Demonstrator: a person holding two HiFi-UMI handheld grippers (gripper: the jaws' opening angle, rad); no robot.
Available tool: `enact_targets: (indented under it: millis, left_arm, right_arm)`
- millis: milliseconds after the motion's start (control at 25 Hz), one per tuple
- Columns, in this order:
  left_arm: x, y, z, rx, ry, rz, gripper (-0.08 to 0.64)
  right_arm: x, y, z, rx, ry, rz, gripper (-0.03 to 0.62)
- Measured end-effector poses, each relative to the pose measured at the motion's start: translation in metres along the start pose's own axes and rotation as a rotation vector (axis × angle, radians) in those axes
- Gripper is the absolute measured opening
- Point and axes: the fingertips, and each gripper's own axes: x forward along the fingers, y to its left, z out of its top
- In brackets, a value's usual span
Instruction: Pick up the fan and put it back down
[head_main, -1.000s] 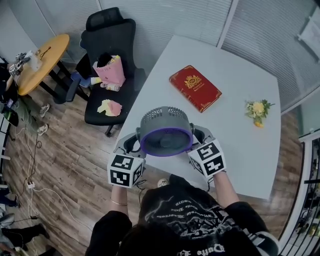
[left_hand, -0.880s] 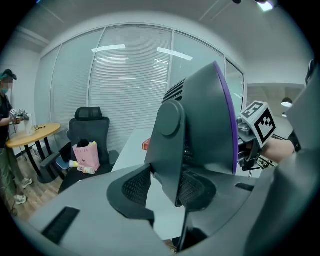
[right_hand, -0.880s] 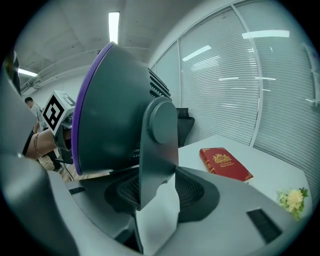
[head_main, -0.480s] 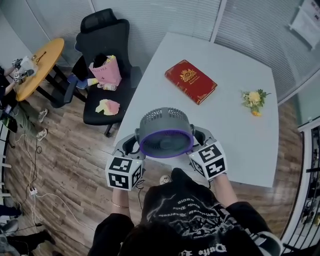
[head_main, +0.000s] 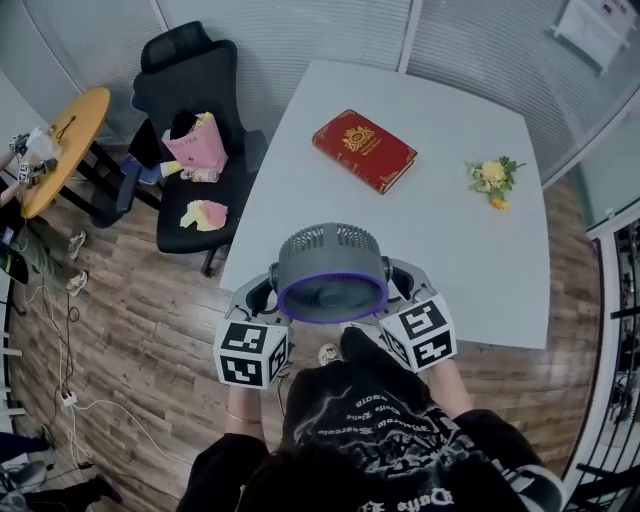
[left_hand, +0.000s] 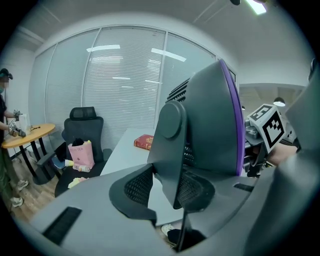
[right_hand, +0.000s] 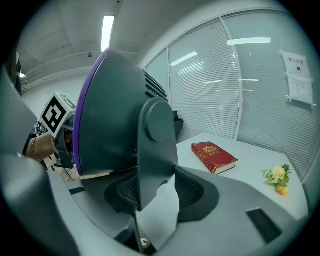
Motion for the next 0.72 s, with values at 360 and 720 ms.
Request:
enact_targets:
  millis: [360,720]
  left_arm:
    - [0.008,-0.031,-0.008,0.067,0.026,-0.069,0.114]
    - [0.039,-0.072,0.006,0.127,0.040,-0.161,0.114]
  right_arm:
    - [-0.027,-0.008,-0.030,0.063,0.011,-0.080,0.169]
    - [-0.056,-0.046,-0.048,0.124,0.012,-0.175,0.169]
